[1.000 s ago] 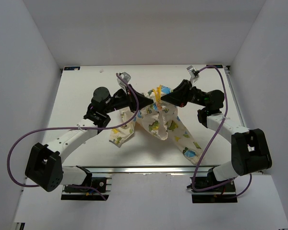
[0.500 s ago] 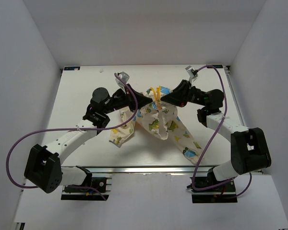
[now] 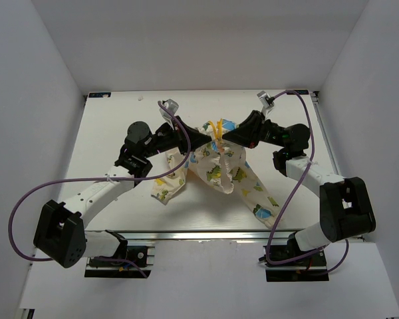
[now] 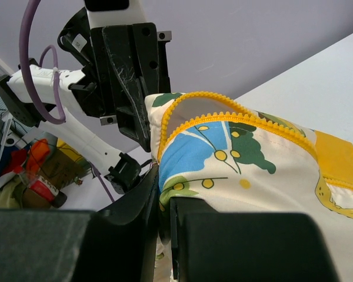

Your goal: Zip up the jacket

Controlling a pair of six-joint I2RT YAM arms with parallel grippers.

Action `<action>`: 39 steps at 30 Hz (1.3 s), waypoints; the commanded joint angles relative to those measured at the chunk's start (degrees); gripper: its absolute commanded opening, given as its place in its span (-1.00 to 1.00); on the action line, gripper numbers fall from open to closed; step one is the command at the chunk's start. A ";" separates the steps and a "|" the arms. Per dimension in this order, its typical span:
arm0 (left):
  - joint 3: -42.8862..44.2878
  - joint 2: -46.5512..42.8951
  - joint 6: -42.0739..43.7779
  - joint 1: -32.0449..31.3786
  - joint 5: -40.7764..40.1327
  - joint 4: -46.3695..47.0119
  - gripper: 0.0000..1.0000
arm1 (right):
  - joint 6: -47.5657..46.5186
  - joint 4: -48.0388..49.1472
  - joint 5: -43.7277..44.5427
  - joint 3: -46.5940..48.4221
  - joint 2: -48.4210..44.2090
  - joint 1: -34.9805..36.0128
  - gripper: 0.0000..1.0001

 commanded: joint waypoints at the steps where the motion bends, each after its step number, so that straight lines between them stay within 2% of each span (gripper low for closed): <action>1: -0.18 -1.36 -0.35 -0.02 1.45 2.39 -1.00 | -1.62 7.43 2.44 1.45 -1.21 0.34 -1.00; 19: -0.80 -0.65 -1.93 -0.02 1.45 3.80 -1.00 | -4.08 3.66 4.64 0.39 -3.32 0.43 -1.00; 28: 0.26 -1.89 -0.34 -0.02 -0.13 2.04 -1.00 | -13.48 -9.25 4.73 -1.02 -7.71 0.43 -1.00; 39: 0.70 -2.06 -0.87 -0.02 0.57 3.97 -1.00 | -15.33 -12.25 3.23 -0.23 -7.01 1.48 -1.00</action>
